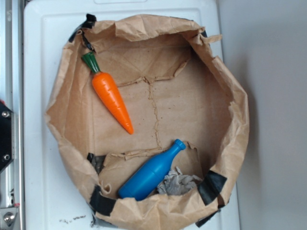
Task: Grab the carrot.
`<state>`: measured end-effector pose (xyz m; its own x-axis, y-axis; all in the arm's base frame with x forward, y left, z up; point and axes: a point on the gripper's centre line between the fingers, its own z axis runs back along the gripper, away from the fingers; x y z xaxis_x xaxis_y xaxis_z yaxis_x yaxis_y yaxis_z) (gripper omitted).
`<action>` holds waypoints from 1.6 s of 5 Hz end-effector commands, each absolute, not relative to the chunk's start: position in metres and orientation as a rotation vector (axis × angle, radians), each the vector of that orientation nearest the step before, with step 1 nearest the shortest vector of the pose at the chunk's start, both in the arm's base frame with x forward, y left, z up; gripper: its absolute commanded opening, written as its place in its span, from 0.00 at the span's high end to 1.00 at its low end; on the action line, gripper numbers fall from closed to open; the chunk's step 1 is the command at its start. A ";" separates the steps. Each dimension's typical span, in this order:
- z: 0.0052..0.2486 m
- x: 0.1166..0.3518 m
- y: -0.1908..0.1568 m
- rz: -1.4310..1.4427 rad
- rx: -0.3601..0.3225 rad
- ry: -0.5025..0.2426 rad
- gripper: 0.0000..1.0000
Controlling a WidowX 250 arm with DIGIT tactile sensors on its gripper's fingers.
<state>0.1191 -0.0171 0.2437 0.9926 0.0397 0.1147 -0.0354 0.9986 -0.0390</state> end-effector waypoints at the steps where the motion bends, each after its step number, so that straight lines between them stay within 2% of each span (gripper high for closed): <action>1: 0.244 0.119 -0.017 0.038 -0.037 -0.116 0.00; 3: 0.219 0.181 0.007 0.078 -0.024 -0.140 0.00; 5: 0.204 0.226 0.019 -0.028 -0.038 -0.171 0.00; 8: 0.204 0.226 0.019 -0.028 -0.038 -0.171 0.00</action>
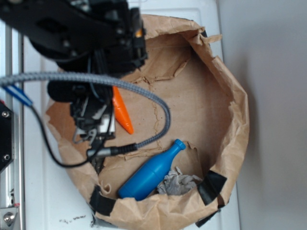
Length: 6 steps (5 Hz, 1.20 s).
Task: Grab the carrot.
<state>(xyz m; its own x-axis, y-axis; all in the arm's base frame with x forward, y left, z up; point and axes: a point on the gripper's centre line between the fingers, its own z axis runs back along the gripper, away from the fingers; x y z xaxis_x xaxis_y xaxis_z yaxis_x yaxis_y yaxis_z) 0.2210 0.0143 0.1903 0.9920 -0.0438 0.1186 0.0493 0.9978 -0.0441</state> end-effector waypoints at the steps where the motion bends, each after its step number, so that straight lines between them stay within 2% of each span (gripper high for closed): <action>1: 0.172 0.256 0.030 -0.171 -0.051 -0.160 0.00; 2: 0.149 0.267 0.033 -0.216 -0.033 -0.189 0.00; 3: 0.138 0.269 0.038 -0.273 -0.049 -0.189 0.00; 4: 0.131 0.262 0.038 -0.370 -0.071 -0.183 0.00; 5: 0.114 0.264 0.041 -0.408 -0.084 -0.142 0.00; 6: 0.096 0.254 0.034 -0.461 -0.059 -0.122 0.00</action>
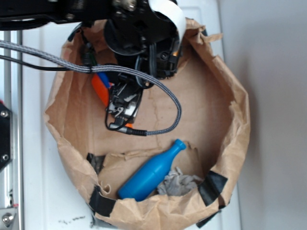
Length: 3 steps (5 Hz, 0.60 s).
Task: Grab the carrot.
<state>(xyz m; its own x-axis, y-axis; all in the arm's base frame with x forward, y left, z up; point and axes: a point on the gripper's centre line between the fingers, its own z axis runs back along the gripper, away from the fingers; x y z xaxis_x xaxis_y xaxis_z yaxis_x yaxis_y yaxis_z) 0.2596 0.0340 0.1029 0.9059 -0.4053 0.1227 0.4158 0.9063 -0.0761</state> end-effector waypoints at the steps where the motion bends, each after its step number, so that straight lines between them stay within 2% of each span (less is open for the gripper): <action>1: 0.082 0.243 0.024 -0.520 -0.039 -0.111 0.00; 2: 0.067 0.234 0.015 -0.584 -0.011 -0.102 0.00; 3: 0.052 0.227 0.009 -0.625 -0.019 -0.066 0.00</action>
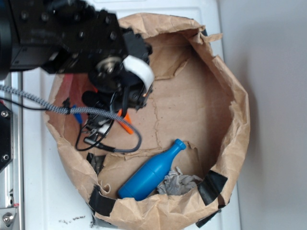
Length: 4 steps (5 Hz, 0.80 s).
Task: Grab the carrot.
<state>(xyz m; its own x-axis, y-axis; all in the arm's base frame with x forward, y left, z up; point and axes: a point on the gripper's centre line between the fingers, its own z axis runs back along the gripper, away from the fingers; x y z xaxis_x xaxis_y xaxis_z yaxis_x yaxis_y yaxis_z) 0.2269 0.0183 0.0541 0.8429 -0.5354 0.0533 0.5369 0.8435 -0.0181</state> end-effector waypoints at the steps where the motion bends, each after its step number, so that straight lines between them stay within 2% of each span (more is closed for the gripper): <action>1: 0.042 0.177 -0.022 -0.636 -0.004 -0.055 0.00; 2: 0.036 0.174 -0.013 -0.627 -0.002 -0.054 0.00; 3: 0.037 0.165 -0.013 -0.626 0.000 -0.076 1.00; 4: 0.045 0.187 0.000 -0.633 -0.022 -0.092 1.00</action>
<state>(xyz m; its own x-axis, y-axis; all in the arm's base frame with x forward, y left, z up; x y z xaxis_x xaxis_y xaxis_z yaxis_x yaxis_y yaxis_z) 0.1847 -0.0038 0.0405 0.7960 -0.5999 0.0806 0.6023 0.7982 -0.0076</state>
